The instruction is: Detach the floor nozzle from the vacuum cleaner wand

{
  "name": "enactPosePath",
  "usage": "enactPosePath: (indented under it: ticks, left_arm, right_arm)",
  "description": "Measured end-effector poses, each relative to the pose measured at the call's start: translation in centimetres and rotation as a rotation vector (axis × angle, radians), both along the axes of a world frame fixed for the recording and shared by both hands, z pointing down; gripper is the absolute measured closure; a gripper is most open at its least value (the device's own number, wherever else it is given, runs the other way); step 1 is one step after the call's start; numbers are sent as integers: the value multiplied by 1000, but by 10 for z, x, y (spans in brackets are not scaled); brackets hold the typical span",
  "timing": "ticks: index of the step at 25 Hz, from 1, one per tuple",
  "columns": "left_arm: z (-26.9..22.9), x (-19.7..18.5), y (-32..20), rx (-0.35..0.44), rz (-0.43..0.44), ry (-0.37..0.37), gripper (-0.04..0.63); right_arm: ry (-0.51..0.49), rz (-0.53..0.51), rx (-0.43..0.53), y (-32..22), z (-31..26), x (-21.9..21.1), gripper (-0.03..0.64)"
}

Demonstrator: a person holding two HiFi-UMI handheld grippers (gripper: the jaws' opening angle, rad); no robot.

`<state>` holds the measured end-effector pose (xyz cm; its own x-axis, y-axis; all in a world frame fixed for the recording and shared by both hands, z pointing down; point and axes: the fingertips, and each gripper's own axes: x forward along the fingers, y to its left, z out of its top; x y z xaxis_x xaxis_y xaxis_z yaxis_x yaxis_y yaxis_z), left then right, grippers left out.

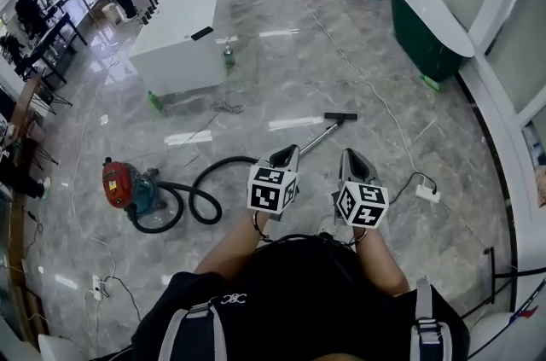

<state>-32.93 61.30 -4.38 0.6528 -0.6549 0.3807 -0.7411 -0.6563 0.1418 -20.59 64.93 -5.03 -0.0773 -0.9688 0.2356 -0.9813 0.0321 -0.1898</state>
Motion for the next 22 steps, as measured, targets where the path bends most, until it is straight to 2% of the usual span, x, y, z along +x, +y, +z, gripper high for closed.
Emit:
enactPosePath:
  ticks: [6, 14, 18, 22]
  left_arm:
    - [-17, 78, -63, 10, 22, -3, 586]
    - [-6, 171, -122, -21, 22, -30, 586]
    - [-6, 204, -148, -18, 16, -30, 586]
    - [4, 222, -163, -33, 8, -43, 586]
  right_arm:
    - [-46, 28, -6, -61, -10, 82, 603]
    - [-97, 35, -47, -117, 5, 178, 603]
    - [-116, 27, -57, -142, 9, 211, 603]
    - [-169, 41, -72, -159, 17, 237, 603]
